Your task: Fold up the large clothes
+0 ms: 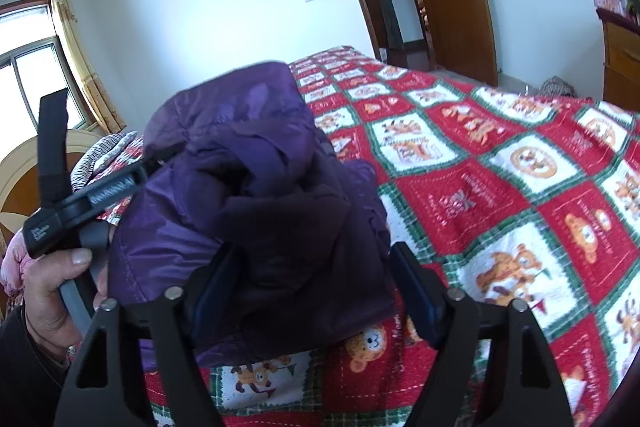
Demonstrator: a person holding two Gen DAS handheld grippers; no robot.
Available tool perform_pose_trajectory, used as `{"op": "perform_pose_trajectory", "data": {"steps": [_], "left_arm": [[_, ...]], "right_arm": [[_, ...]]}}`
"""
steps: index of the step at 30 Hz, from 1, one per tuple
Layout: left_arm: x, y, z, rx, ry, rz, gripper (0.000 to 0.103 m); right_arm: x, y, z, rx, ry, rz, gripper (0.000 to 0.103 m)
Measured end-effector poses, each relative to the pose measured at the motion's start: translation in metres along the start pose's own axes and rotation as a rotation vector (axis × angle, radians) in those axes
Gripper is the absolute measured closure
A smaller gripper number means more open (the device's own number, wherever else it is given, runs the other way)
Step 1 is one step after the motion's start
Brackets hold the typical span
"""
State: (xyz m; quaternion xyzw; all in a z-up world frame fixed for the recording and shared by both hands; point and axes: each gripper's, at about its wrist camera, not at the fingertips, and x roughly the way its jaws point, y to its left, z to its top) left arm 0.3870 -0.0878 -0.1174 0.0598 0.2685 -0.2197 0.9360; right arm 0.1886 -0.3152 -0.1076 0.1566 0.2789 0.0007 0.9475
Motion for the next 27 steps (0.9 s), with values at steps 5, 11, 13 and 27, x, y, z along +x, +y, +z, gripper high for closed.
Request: {"op": "perform_pose_trajectory", "data": {"steps": [5,11,13,27], "left_arm": [[0.003,-0.022,0.001,0.087,0.021,0.073,0.011],[0.006,-0.036,-0.002,0.133,0.013,0.138,0.011],[0.004,-0.039,-0.004,0.144,-0.002,0.152,0.011],[-0.046,0.002,-0.004,0.035,-0.202,0.262,0.004]], "right_arm": [[-0.018,0.0,0.016,0.016,-0.057,-0.021,0.031],[-0.017,0.001,0.038,0.015,-0.077,-0.032,0.031],[-0.015,0.005,0.045,0.004,-0.085,-0.045,0.031],[0.03,-0.002,0.037,-0.014,0.018,-0.08,0.045]]}}
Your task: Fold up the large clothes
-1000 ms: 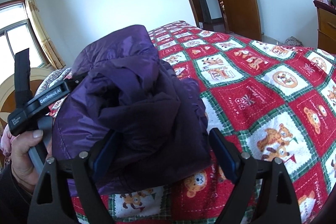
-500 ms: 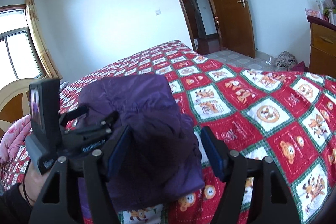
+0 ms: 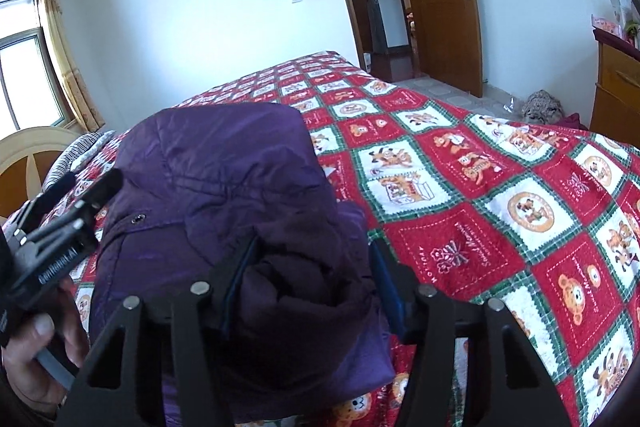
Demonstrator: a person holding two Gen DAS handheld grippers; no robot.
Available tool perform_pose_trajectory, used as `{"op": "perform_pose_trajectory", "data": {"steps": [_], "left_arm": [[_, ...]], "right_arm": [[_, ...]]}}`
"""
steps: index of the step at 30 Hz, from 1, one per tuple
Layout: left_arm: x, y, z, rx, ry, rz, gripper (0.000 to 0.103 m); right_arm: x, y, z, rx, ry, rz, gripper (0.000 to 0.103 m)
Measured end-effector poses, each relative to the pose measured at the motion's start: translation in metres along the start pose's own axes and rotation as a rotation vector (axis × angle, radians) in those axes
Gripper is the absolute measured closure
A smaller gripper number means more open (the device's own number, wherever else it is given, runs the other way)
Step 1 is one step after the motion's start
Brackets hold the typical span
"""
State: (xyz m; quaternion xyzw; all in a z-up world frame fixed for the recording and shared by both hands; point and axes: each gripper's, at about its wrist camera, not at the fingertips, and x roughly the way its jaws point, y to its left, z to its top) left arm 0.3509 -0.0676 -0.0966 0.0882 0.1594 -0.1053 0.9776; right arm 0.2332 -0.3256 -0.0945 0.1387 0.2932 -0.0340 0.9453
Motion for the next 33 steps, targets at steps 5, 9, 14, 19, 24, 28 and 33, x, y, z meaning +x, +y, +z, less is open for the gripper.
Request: {"op": "perform_pose_trajectory", "data": {"steps": [5,9,14,19,24,28,33], "left_arm": [[0.056,0.037,-0.003,-0.118,0.166,0.011,0.004],[0.066,0.013,-0.001,-0.069,0.173,-0.008,0.004],[0.061,-0.027,0.012,0.104,0.139,0.008,0.004],[0.084,-0.021,0.011,0.018,0.257,-0.044,0.004],[0.105,-0.033,0.004,-0.003,0.32,-0.041,0.001],[0.116,-0.047,0.004,0.037,0.346,-0.016,0.001],[0.113,-0.05,0.002,0.049,0.329,0.011,0.001]], "right_arm": [[-0.016,0.008,0.01,-0.014,-0.025,-0.011,0.047],[-0.035,0.032,0.035,-0.079,-0.116,-0.02,0.051],[0.0,0.047,0.077,-0.086,-0.07,0.059,0.052],[0.062,0.031,0.074,-0.041,0.069,0.08,0.066],[0.086,0.011,0.056,0.002,0.113,0.079,0.068],[0.102,-0.003,0.052,0.039,0.155,0.101,0.068],[0.104,-0.007,0.046,0.049,0.157,0.113,0.068]]}}
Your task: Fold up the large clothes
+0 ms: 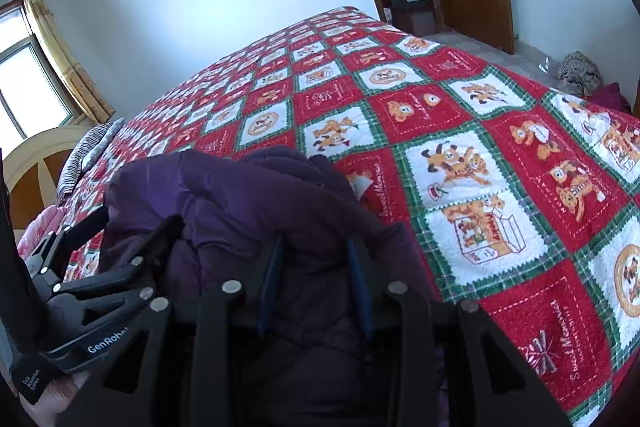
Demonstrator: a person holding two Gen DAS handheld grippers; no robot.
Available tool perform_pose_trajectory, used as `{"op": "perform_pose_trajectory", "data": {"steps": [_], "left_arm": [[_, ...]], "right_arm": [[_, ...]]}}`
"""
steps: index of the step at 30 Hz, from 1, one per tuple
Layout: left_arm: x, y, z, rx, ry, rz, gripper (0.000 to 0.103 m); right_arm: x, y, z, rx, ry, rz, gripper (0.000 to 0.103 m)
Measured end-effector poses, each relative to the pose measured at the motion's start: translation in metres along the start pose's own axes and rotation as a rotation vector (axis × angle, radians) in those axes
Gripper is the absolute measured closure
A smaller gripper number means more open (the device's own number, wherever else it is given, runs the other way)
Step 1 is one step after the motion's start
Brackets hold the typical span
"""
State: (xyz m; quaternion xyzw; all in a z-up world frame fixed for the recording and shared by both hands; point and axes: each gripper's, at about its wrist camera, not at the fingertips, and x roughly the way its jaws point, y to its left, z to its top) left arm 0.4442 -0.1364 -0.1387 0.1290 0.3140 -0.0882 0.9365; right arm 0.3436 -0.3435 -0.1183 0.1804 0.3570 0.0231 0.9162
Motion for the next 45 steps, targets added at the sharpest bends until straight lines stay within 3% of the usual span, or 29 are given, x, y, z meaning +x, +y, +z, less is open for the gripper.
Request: {"op": "perform_pose_trajectory", "data": {"steps": [45], "left_arm": [[0.004,-0.001,0.001,-0.011,-0.012,0.0,0.001]], "right_arm": [[0.014,-0.003,-0.003,-0.006,-0.009,-0.017,0.068]]}}
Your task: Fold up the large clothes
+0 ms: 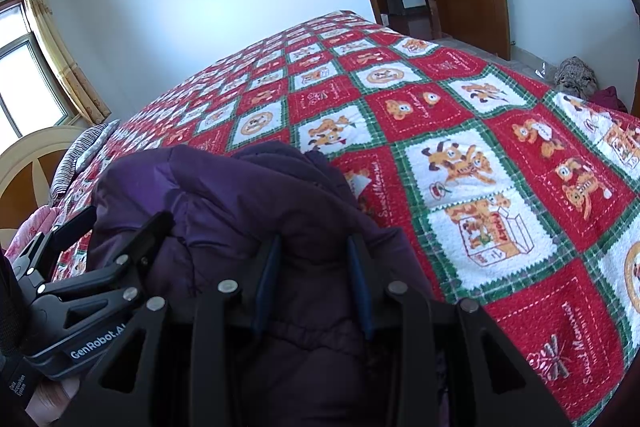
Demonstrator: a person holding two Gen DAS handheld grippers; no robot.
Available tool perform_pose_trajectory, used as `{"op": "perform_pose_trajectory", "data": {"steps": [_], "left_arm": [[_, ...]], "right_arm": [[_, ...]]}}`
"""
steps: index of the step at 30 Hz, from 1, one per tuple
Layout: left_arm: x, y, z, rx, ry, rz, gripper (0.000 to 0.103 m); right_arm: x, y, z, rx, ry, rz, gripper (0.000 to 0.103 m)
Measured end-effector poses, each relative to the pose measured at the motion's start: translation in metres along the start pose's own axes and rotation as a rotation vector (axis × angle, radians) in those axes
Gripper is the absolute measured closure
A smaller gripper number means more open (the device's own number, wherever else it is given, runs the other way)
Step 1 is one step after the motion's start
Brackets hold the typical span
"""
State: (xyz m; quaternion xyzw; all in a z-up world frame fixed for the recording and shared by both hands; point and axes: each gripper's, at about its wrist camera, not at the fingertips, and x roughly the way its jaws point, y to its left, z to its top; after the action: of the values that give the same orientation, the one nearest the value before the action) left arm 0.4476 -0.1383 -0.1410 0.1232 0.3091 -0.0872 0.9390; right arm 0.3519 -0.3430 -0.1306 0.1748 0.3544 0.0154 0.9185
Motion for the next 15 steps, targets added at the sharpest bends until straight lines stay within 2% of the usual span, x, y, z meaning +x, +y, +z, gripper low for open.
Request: {"op": "perform_pose_trajectory", "data": {"steps": [3,6,7,8,9,10,11,12,15], "left_arm": [[-0.009,0.007,0.003,0.001,0.018,-0.039,0.001],[-0.038,0.03,0.0,-0.056,0.012,-0.108,0.001],[-0.051,0.042,-0.005,-0.082,0.008,-0.136,0.001],[-0.063,0.056,-0.011,-0.106,0.004,-0.172,0.001],[-0.071,0.067,-0.018,-0.128,-0.001,-0.198,0.001],[-0.079,0.081,-0.027,-0.157,-0.008,-0.229,0.001],[-0.084,0.092,-0.035,-0.185,-0.003,-0.254,0.001],[-0.085,0.099,-0.041,-0.209,0.007,-0.273,0.001],[-0.075,0.117,-0.063,-0.312,0.068,-0.354,0.001]], "right_arm": [[0.0,-0.001,0.002,0.005,0.01,0.02,0.068],[-0.009,-0.001,0.011,-0.011,0.04,0.062,0.063],[-0.017,-0.001,0.014,-0.015,0.047,0.078,0.054],[-0.029,-0.001,0.018,-0.022,0.038,0.109,0.032],[-0.04,-0.001,0.021,-0.029,0.01,0.128,0.02],[-0.056,-0.001,0.025,-0.042,-0.043,0.128,0.004],[-0.062,-0.001,0.029,-0.048,-0.063,0.125,0.001],[-0.063,-0.002,0.034,-0.053,-0.048,0.139,0.001],[-0.044,-0.01,0.039,-0.045,0.034,0.147,0.002]]}}
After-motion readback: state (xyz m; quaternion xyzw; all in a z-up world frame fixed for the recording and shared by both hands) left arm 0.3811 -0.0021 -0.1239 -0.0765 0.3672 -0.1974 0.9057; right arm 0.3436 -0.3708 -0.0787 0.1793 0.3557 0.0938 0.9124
